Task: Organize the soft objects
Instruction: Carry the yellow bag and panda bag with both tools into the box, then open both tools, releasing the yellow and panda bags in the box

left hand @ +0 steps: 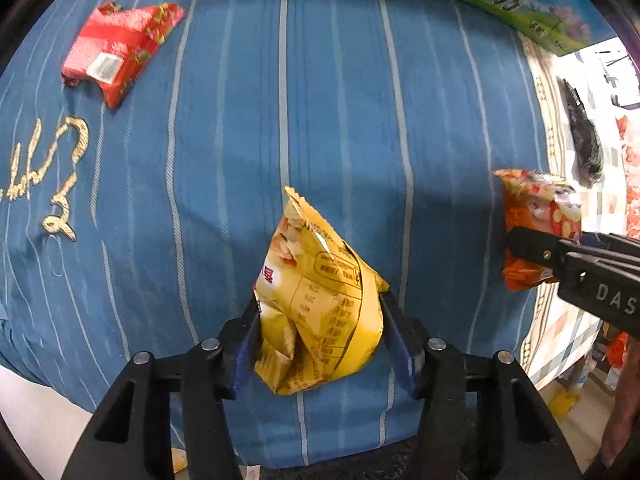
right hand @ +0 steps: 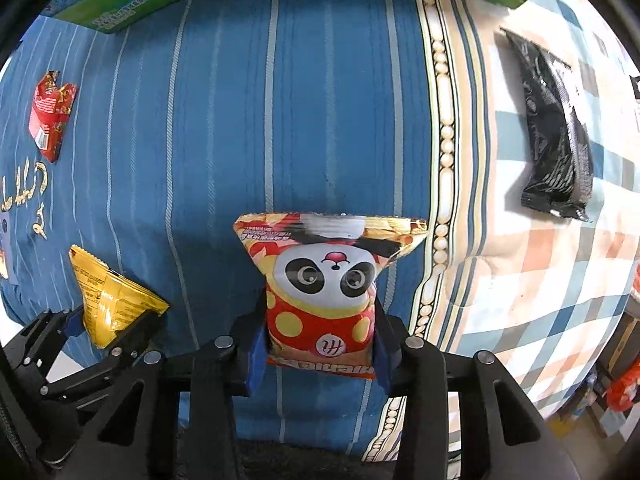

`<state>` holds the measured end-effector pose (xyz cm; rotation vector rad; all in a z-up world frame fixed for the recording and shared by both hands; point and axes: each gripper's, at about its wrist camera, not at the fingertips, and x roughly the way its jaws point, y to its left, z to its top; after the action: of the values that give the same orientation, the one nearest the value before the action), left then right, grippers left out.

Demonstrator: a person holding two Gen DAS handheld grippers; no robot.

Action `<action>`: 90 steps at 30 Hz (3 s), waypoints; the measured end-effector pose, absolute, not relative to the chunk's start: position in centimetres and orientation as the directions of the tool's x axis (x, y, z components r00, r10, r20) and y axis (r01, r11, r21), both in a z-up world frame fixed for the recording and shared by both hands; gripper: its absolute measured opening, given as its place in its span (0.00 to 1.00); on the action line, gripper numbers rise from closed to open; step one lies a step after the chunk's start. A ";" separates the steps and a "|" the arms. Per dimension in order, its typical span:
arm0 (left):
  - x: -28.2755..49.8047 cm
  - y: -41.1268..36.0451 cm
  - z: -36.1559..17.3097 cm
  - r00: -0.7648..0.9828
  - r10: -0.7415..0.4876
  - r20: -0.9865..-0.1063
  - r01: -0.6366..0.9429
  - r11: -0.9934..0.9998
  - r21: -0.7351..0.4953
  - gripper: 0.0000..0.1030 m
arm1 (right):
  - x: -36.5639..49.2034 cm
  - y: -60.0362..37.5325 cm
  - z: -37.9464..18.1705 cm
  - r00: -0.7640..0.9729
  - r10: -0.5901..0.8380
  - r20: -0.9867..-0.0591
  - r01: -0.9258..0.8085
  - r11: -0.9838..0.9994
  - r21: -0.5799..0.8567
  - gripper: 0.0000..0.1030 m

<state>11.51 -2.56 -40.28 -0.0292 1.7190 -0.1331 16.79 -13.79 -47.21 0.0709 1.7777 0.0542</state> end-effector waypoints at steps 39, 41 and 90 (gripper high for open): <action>33.1 -3.3 -19.1 0.257 -0.308 -0.916 0.074 0.951 -0.299 0.47 | 29.9 -21.4 -25.6 0.200 0.264 -0.944 0.079 0.956 0.284 0.39; 35.5 -3.3 -19.9 0.248 -0.280 -0.927 0.067 0.960 -0.272 0.47 | 31.9 -22.3 -26.0 0.208 0.231 -0.950 0.093 0.963 0.255 0.39; 50.5 -4.7 -35.2 -0.057 -0.002 -0.998 0.032 0.999 -0.004 0.54 | 42.9 -23.6 -41.9 -0.057 0.095 -0.994 0.090 0.992 0.090 0.52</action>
<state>50.48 -4.68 -35.23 0.0229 1.6271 -0.0272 42.86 -23.60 -41.89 0.1425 1.6297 0.0044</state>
